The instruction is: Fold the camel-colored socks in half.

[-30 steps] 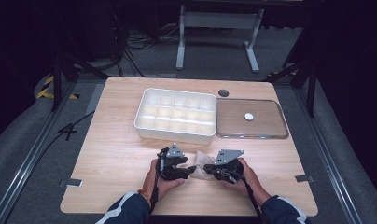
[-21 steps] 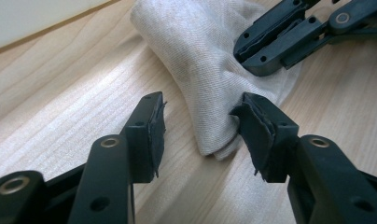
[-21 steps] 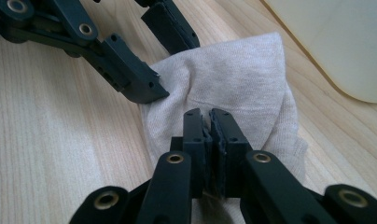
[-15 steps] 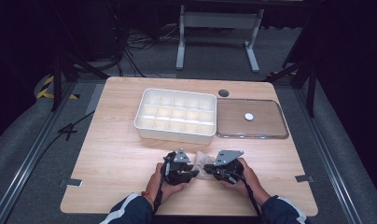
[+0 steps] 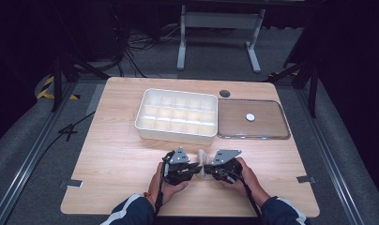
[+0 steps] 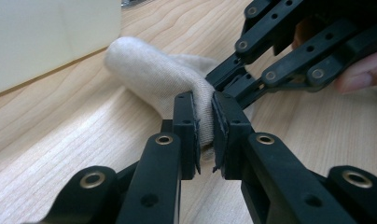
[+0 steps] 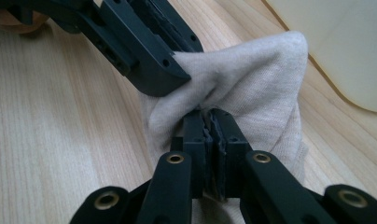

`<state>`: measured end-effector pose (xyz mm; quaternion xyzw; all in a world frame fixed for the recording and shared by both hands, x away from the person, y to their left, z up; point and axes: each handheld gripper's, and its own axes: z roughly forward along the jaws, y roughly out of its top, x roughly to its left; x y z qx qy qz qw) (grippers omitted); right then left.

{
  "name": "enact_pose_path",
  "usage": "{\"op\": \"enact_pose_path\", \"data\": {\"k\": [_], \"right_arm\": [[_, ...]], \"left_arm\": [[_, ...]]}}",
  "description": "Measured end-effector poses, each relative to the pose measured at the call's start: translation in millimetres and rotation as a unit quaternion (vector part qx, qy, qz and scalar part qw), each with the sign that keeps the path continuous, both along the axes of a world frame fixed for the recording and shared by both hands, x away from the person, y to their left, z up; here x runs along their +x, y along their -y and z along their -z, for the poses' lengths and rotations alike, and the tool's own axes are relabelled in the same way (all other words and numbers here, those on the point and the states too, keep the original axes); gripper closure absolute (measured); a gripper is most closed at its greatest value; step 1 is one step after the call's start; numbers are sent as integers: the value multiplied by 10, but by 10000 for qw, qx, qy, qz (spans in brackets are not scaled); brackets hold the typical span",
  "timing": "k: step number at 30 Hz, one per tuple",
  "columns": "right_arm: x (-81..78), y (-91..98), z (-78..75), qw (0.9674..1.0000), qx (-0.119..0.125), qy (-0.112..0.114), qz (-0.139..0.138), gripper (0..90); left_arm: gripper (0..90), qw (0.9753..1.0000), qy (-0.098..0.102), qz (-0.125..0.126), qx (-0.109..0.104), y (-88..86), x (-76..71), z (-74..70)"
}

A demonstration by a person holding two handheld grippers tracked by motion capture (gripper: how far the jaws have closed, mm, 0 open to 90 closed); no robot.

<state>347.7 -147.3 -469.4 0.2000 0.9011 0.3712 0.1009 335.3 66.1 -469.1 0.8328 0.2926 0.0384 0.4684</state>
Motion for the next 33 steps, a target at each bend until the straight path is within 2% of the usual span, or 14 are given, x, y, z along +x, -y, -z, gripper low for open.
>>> {"op": "enact_pose_path", "data": {"k": [5,8,10,12,14,15,17,21,27,29,30,31,32,33], "right_arm": [[3,-30,6,10000,30,25,-6,850],[6,-25,7,10000,52,13,-3,838],[11,-9,4,9999,99,12,21,787],[6,8,-12,9998,109,94,118,674],[2,35,-36,9996,85,183,216,643],[6,62,-49,9994,79,213,272,647],[24,93,-42,9992,104,87,382,674],[8,39,-16,9995,-49,130,288,744],[24,24,0,9996,-3,104,269,747],[23,19,2,9995,6,90,291,744],[23,19,2,9995,7,103,284,733],[23,31,0,9995,21,83,316,675],[23,31,0,9995,21,83,316,675],[41,80,-13,9992,111,20,378,574]], "left_arm": [[811,10000,20,36,-25,-8,9,-9],[817,10000,51,52,67,-14,10,-23],[820,9999,91,33,131,-25,11,-29],[824,9997,118,20,195,-57,26,-34],[824,9997,145,-5,209,-71,33,-38],[825,9997,119,2,194,-80,33,-44],[825,9997,134,27,182,-81,36,-46],[821,9996,199,99,151,-54,30,-46],[817,9992,249,279,115,26,36,-61],[816,9987,296,346,210,72,33,-64],[816,9983,339,351,318,88,24,-69],[818,9978,376,375,386,84,25,-71],[819,9978,376,375,386,84,25,-71],[820,9977,372,375,426,72,25,-75]]}}
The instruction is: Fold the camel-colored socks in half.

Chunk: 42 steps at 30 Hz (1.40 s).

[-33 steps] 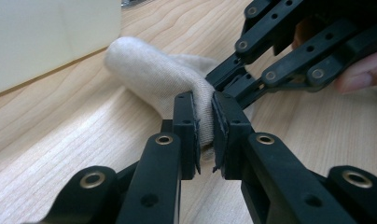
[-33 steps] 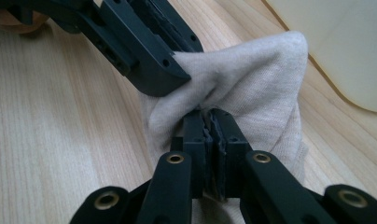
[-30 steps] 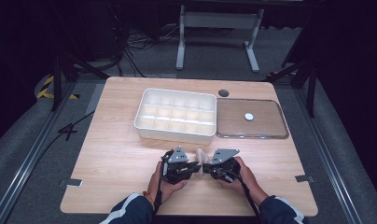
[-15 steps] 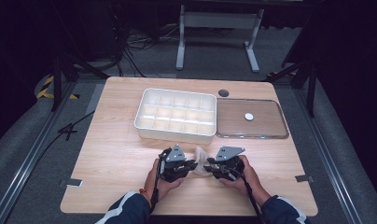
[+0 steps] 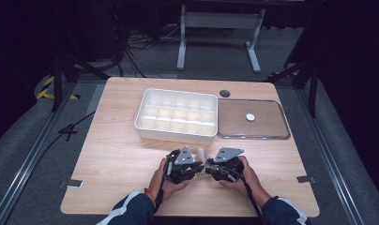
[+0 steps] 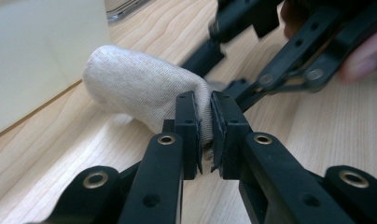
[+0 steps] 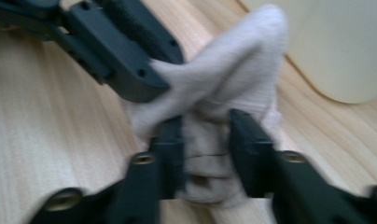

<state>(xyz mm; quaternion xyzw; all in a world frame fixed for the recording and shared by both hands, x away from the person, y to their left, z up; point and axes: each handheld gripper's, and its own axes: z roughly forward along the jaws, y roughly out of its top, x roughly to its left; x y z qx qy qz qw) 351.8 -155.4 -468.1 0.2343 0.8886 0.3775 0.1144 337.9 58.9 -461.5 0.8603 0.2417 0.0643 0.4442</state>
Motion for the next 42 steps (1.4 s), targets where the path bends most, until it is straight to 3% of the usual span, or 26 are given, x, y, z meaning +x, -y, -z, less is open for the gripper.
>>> {"op": "enact_pose_path", "data": {"k": [2,4,7,12,13,17,24,31,34,37,42], "right_arm": [[8,28,-8,9999,87,-70,-17,567],[14,119,-56,9998,207,-46,9,603],[20,243,-131,9993,345,34,107,705],[49,243,-26,9998,33,-163,83,789],[45,219,-15,9998,3,-163,66,813],[25,176,11,9999,-90,-69,111,861],[17,157,22,9999,-105,-14,122,867],[23,170,26,9999,-38,-89,143,859],[47,200,7,9997,-14,-117,202,770],[60,260,-50,9995,168,-128,255,749],[62,296,-179,9974,611,100,359,709]], "left_arm": [[820,9999,24,-36,99,-24,8,-5],[821,10000,3,-77,52,-34,18,1],[821,10000,10,-57,73,-29,17,-3],[820,9999,47,-34,87,10,4,-14],[818,9998,102,0,144,17,6,-26],[813,9999,153,59,28,65,-7,-41],[804,9994,253,226,-19,172,-24,-44],[805,9988,269,294,277,272,-28,23],[807,9987,287,294,292,287,-28,46],[808,9986,290,304,317,290,-21,52],[808,9988,256,291,307,304,-20,66]]}}
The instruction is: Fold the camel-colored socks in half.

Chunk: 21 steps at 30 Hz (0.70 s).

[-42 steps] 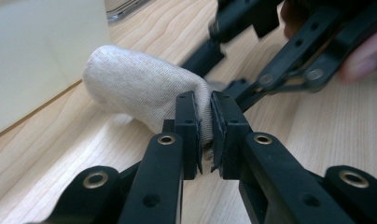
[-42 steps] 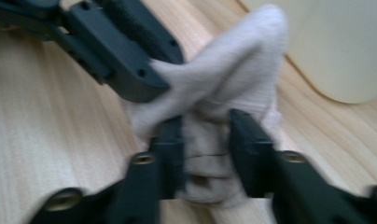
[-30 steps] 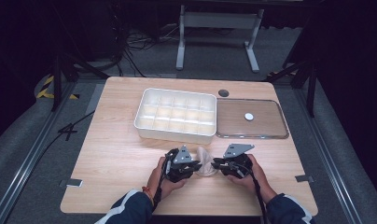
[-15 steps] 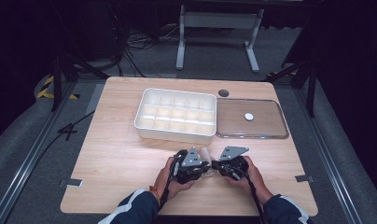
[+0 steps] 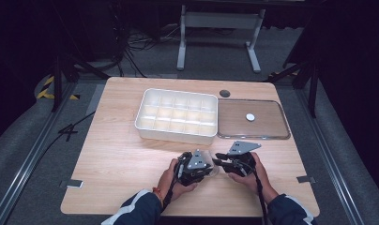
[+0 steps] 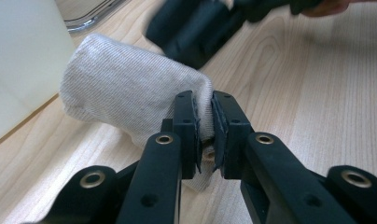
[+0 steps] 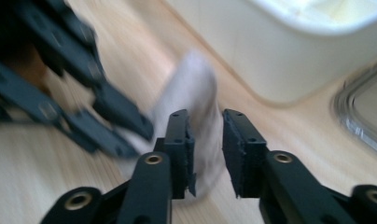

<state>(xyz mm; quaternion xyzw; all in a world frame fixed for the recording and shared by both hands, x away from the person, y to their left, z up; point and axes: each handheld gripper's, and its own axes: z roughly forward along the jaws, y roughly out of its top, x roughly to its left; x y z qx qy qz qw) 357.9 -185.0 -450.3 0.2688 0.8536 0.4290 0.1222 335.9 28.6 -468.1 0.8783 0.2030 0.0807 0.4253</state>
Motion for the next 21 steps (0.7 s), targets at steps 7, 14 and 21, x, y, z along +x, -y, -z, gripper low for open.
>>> {"op": "enact_pose_path", "data": {"k": [7,14,21], "right_arm": [[56,-88,-100,9987,506,34,-108,666],[157,-148,64,9995,87,-305,-41,783],[158,-113,130,9991,-130,-398,-17,827]], "left_arm": [[808,10000,-23,-5,10,-6,1,10],[803,10000,43,-4,30,-3,-3,22],[791,9996,174,40,198,-18,-52,-3]]}}
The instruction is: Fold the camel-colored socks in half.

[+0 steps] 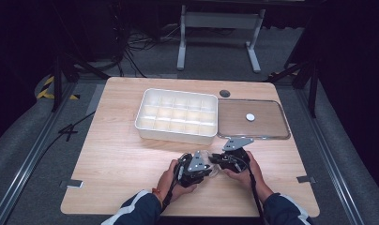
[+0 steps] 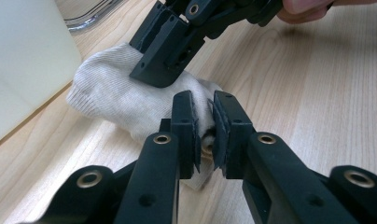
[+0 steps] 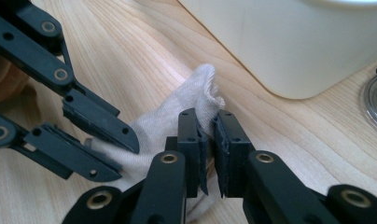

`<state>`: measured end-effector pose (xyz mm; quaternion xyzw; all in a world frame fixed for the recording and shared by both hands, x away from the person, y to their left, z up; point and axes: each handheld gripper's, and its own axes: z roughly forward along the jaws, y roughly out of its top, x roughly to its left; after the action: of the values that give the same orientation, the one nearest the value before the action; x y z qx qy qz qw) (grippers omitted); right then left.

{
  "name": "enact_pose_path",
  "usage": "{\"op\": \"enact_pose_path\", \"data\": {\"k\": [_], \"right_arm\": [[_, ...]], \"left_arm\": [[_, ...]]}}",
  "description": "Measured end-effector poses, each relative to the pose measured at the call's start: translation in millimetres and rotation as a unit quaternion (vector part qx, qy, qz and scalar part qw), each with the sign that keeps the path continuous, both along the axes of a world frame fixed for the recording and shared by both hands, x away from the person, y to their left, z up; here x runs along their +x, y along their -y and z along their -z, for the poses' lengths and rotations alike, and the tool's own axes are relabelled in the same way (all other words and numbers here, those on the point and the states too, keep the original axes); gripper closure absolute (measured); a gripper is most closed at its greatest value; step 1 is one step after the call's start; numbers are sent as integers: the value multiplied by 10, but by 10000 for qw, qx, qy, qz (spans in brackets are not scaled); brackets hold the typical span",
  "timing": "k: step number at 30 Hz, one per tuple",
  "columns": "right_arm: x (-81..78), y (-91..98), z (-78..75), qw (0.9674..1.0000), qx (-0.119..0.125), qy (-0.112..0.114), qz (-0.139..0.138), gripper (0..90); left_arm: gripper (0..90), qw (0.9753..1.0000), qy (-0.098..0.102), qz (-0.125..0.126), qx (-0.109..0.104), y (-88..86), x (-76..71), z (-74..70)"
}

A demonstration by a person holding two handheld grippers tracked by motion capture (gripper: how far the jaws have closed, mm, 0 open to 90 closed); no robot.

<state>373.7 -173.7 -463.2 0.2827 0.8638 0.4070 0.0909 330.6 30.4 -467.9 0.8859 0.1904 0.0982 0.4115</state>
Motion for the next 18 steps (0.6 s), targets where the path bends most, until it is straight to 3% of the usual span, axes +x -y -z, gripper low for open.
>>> {"op": "enact_pose_path", "data": {"k": [6,10,11,13,18], "right_arm": [[-21,17,29,10000,-27,52,61,832],[-18,49,52,9999,39,-10,104,832],[-23,48,52,9999,42,-9,103,832],[-38,38,49,9999,8,27,106,831],[-63,23,56,9998,-11,109,143,831]], "left_arm": [[780,9999,-23,138,60,-91,-45,-84],[779,9997,70,-112,-222,-201,-7,-183],[779,9990,21,-214,-379,-214,13,-190],[769,9984,-61,-209,-517,-198,41,-171],[745,9991,-65,26,-413,-12,8,-49]]}}
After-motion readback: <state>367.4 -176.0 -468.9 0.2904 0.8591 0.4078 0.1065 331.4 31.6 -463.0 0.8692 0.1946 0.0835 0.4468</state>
